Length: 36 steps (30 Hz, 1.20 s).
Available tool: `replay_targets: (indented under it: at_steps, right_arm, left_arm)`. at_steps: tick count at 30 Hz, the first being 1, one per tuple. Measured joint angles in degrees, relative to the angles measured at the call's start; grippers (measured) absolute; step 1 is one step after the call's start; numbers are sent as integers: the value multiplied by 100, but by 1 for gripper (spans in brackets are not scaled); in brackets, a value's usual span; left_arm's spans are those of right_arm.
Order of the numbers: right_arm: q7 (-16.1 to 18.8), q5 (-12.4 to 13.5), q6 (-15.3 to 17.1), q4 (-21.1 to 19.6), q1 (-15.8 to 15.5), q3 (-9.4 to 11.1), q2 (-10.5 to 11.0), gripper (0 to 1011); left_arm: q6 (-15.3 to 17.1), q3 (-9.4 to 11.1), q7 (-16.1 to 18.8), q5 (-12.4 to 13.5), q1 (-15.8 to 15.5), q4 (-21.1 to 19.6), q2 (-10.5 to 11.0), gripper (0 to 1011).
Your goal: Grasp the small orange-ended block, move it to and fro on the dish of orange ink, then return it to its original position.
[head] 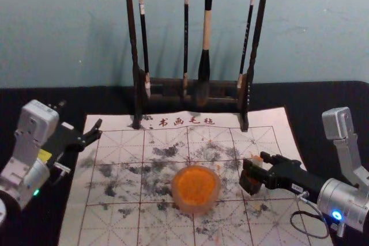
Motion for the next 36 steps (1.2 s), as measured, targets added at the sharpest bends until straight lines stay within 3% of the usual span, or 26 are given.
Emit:
replay_targets:
  at_steps: [8, 11, 12, 17, 36]
  right_arm:
    - [-2, -3, -3, -3, -2, 0, 0, 330]
    - [-2, -3, -3, -3, -2, 0, 0, 269]
    - [-2, -3, -3, -3, -2, 0, 0, 201]
    - [-1, -3, -4, -4, -2, 0, 0, 84]
    - [11, 0, -4, -23, -2, -13, 21, 80]
  left_arm:
    - [0, 0, 0, 0, 0, 0, 0, 1001]
    - [0, 0, 0, 0, 0, 0, 0, 1001]
    - [0, 0, 0, 0, 0, 1, 0, 1001]
    - [0, 0, 0, 0, 0, 0, 0, 1001]
    - [0, 0, 0, 0, 0, 1, 0, 1001]
